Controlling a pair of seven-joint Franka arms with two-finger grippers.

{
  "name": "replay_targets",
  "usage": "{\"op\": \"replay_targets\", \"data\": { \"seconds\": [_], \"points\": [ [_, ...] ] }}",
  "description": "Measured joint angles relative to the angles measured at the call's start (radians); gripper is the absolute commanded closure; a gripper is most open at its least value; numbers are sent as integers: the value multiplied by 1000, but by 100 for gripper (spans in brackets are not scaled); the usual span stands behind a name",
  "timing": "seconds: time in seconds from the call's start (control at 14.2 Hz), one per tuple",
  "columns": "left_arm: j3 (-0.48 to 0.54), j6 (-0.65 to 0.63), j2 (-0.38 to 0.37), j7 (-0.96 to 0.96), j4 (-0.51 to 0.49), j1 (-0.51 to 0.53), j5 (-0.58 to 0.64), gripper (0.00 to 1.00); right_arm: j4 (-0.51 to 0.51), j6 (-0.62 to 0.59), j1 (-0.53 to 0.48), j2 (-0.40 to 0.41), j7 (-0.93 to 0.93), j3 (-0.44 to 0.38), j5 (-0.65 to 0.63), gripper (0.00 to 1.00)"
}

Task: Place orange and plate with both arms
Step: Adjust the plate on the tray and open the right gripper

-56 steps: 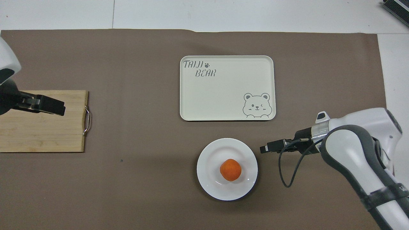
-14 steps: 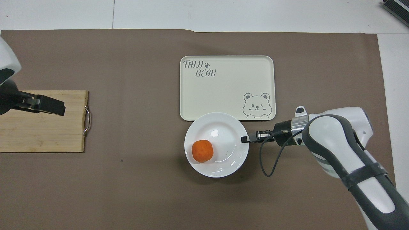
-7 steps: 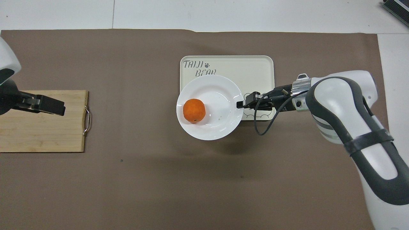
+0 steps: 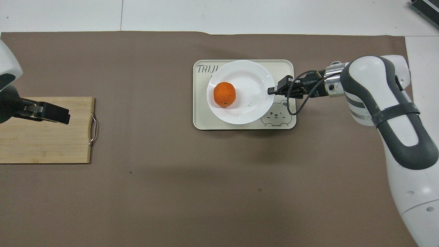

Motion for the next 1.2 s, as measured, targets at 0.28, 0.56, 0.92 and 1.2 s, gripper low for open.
{"op": "replay_targets", "data": {
  "seconds": [0.28, 0.56, 0.92, 1.2],
  "points": [
    [0, 0, 0, 0, 0, 0, 0, 0, 59, 0, -2, 78, -5, 0, 0, 100],
    [0, 0, 0, 0, 0, 0, 0, 0, 70, 1, -8, 114, -56, 0, 0, 100],
    [0, 0, 0, 0, 0, 0, 0, 0, 71, 21, -6, 128, -120, 1, 0, 100],
    [0, 0, 0, 0, 0, 0, 0, 0, 70, 70, 5, 134, -128, 2, -16, 54]
  ]
}}
